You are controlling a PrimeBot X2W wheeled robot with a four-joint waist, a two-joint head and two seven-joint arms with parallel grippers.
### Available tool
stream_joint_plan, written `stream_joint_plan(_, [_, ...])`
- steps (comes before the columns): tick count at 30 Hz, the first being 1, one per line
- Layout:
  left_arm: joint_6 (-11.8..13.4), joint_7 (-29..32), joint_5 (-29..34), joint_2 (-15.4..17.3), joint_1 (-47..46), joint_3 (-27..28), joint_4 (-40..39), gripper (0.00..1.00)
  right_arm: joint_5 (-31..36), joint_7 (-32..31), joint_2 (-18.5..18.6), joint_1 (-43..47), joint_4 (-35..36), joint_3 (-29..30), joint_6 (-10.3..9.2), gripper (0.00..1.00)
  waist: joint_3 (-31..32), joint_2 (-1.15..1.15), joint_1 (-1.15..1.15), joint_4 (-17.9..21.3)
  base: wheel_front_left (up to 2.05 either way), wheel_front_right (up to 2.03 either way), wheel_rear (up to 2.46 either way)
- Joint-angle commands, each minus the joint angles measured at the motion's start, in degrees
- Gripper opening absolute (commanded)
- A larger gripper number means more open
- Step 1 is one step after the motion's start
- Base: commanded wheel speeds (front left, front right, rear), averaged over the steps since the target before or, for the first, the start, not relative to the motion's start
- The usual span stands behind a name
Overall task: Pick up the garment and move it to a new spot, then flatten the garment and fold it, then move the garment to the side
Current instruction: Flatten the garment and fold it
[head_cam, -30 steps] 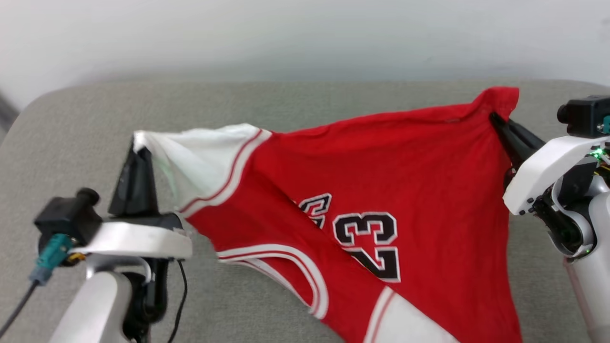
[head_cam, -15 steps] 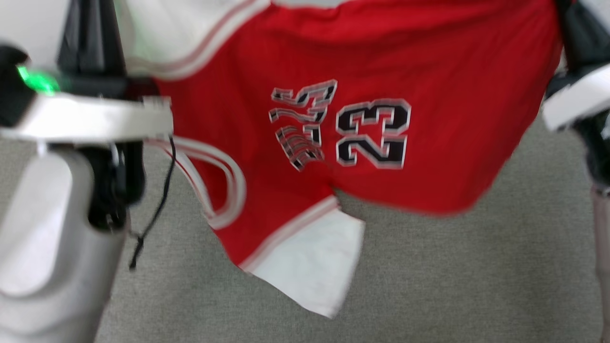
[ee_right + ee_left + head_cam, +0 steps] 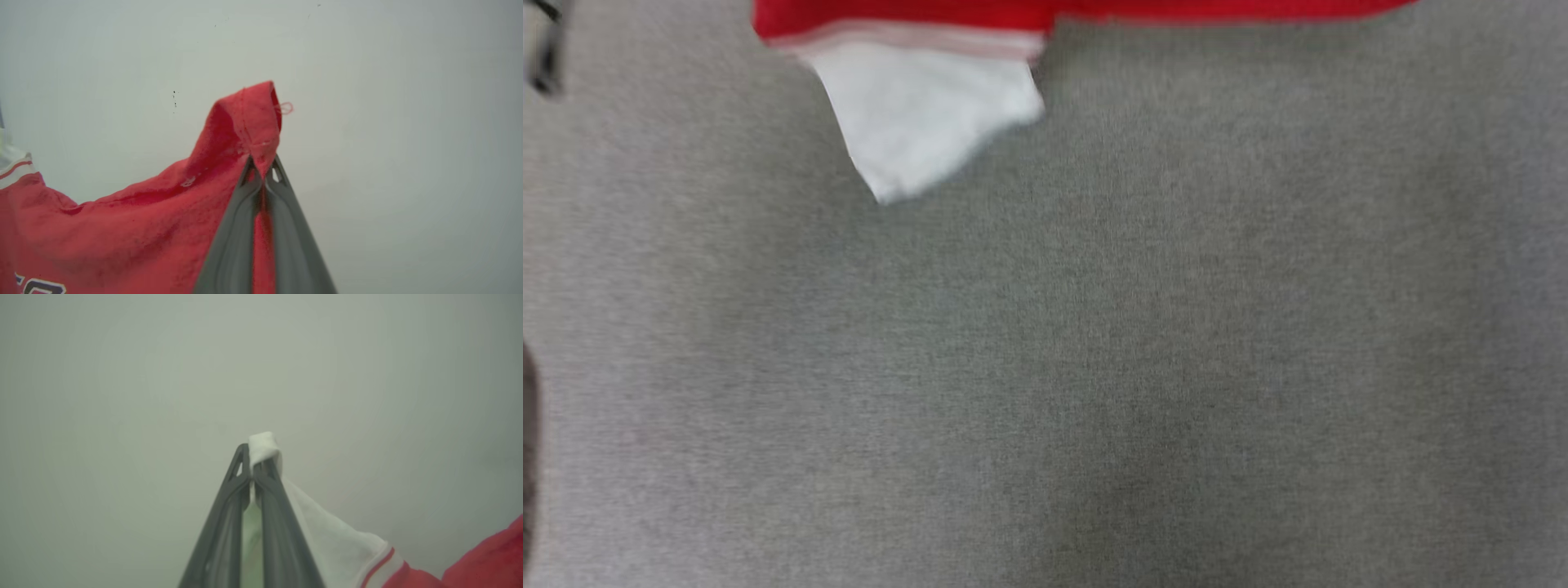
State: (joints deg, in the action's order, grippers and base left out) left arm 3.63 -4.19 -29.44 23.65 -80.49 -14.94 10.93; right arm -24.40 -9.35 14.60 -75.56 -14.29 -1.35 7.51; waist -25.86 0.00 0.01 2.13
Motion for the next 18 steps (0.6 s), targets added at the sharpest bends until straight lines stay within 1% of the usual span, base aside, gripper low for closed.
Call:
stream_joint_plan(1, [-0.7,0.2,0.9,0.6,-4.5,-0.1,2.1,0.00,-0.5,1.2,0.1,-4.5,-2.3,-0.8,-0.04,0.00,-6.2,0.00,-0.01,1.5,0.00,0.00,0.00])
stream_joint_plan(5, [-1.2,1.2,1.5,0.7,-12.2,-0.3,6.3,0.00,-1.0,2.8,0.3,-12.7,-7.5,-3.4,-0.03,0.00,-11.0,0.00,-0.01,1.8,0.00,0.00,0.00])
stream_joint_plan(9, [-1.8,2.4,2.1,0.5,-16.5,-1.3,11.5,0.00,-1.9,4.8,0.4,-18.5,-13.2,-6.6,-0.03,0.00,-14.7,0.00,-0.01,1.8,0.00,0.00,0.00])
stream_joint_plan(14, [-2.6,2.4,2.3,-0.3,-17.3,-2.7,18.6,0.00,-3.3,6.9,-0.5,-21.9,-20.8,-10.9,-0.04,0.00,-17.5,0.00,-0.01,1.4,0.00,0.00,0.00])
stream_joint_plan(18, [-3.2,1.5,1.5,-1.5,-15.4,-3.3,24.5,0.00,-4.4,8.4,-1.5,-21.8,-27.0,-14.5,-0.03,0.00,-18.3,0.00,-0.01,1.3,0.00,0.00,0.00])
